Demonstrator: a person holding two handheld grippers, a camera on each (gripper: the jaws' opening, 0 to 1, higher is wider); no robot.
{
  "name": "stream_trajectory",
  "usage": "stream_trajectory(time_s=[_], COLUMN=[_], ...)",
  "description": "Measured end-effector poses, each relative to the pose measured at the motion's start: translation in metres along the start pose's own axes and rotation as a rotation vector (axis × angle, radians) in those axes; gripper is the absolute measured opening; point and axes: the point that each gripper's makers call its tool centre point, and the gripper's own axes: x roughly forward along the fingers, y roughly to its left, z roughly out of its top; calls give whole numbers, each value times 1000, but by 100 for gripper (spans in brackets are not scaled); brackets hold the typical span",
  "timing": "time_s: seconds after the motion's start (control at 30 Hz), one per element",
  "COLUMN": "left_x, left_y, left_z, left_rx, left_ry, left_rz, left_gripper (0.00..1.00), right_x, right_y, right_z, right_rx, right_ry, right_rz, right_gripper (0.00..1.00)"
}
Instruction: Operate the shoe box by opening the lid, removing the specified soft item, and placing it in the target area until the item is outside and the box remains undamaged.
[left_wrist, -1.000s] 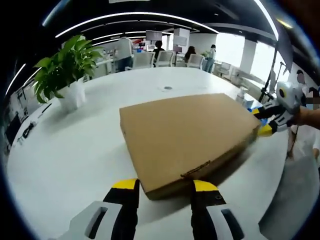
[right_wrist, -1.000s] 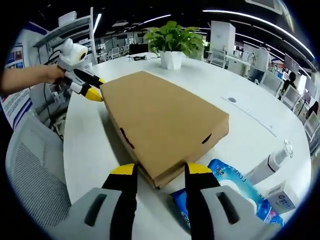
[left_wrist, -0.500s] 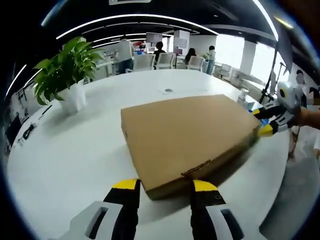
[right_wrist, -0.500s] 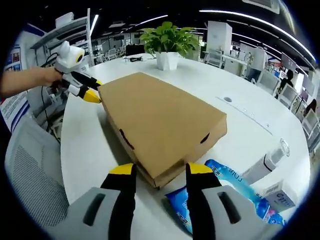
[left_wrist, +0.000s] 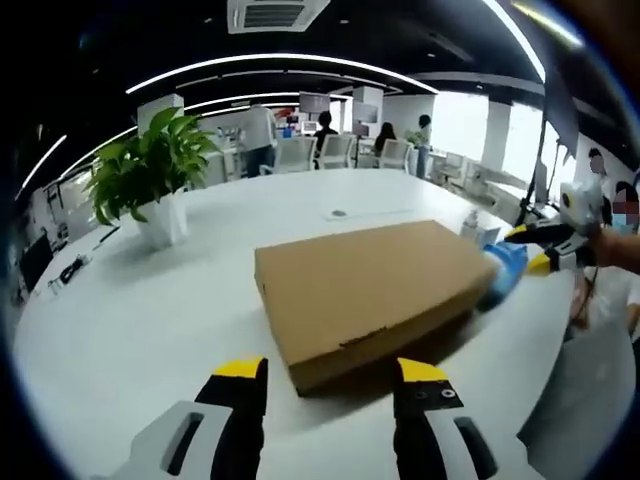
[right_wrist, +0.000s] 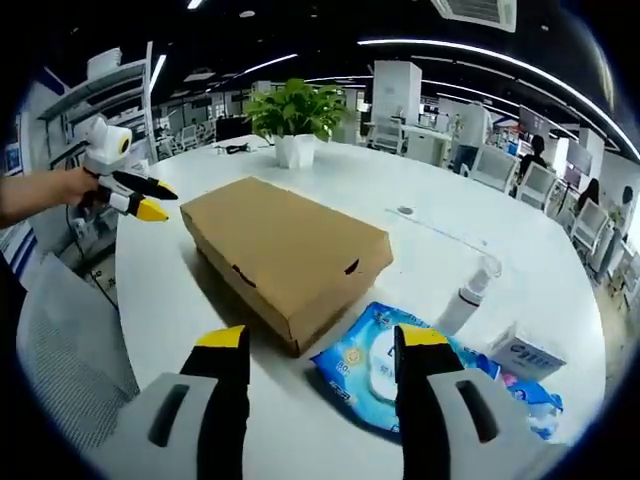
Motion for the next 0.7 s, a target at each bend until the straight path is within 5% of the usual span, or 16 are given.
stream_trajectory(time_s=[0.23,0.7], left_x=[-18,-59], left_y=[-18,-58], left_z=[3,21], left_rx=[25,53], left_ry=[-28,-96], left_rz=[14,-1], left_gripper=[56,76], right_x=[-36,-99], right_y=[-6,-16], right_z=[-15,-34], right_rx=[9,51], right_ry=[2,-21], right_rz=[-73,-187], right_gripper=[65,84])
